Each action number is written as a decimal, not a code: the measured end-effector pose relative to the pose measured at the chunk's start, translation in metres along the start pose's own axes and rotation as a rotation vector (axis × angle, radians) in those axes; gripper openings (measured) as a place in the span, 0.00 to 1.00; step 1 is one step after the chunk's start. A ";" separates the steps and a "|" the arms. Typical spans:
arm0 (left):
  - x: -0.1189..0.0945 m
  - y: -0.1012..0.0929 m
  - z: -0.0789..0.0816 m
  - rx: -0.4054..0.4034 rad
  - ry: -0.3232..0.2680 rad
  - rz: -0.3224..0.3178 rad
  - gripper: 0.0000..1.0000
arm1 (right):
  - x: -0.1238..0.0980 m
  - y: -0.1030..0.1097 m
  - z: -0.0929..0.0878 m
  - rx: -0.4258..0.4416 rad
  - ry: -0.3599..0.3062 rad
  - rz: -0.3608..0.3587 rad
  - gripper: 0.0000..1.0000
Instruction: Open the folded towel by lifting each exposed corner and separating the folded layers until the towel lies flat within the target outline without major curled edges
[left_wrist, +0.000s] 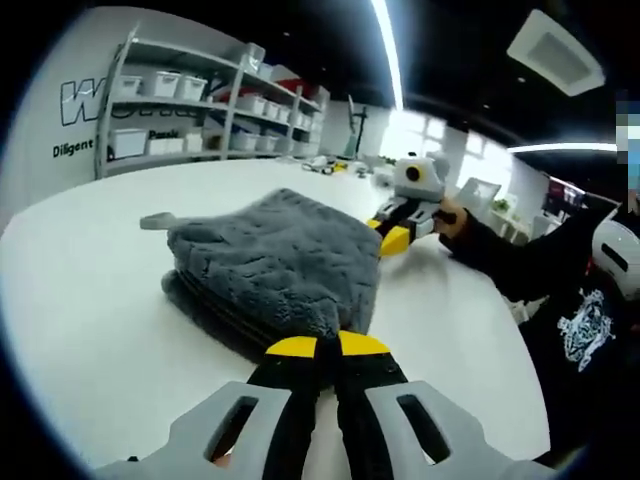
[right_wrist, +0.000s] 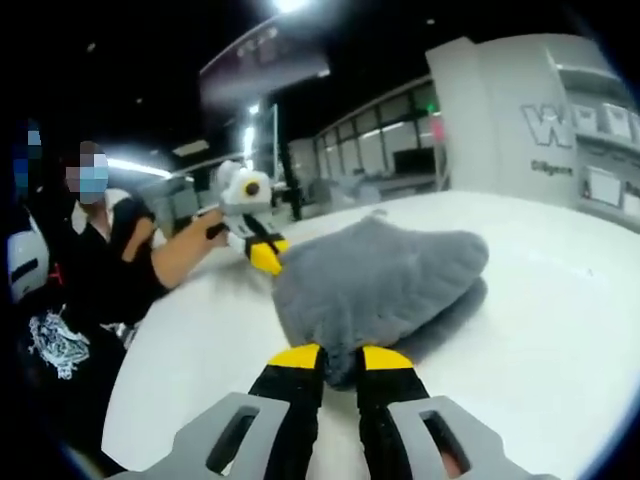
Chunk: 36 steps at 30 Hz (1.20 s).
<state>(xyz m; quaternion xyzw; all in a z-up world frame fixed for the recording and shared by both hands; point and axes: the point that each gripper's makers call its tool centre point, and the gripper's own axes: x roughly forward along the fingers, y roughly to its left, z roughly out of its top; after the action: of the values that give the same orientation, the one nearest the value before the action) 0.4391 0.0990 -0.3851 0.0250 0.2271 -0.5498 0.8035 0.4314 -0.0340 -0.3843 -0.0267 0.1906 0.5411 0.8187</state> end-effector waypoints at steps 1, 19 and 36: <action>0.000 -0.001 0.000 -0.002 0.001 -0.003 0.03 | 0.000 0.000 0.000 0.000 0.001 0.003 0.07; 0.001 -0.021 -0.008 -0.004 0.029 -0.095 0.04 | -0.013 0.017 -0.007 0.015 0.029 0.081 0.07; 0.000 -0.028 -0.011 -0.005 0.036 -0.118 0.04 | -0.016 0.023 -0.011 0.010 0.039 0.096 0.08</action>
<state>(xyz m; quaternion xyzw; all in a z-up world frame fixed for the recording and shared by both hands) 0.4107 0.0912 -0.3893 0.0194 0.2440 -0.5952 0.7654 0.4026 -0.0410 -0.3855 -0.0241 0.2105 0.5780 0.7881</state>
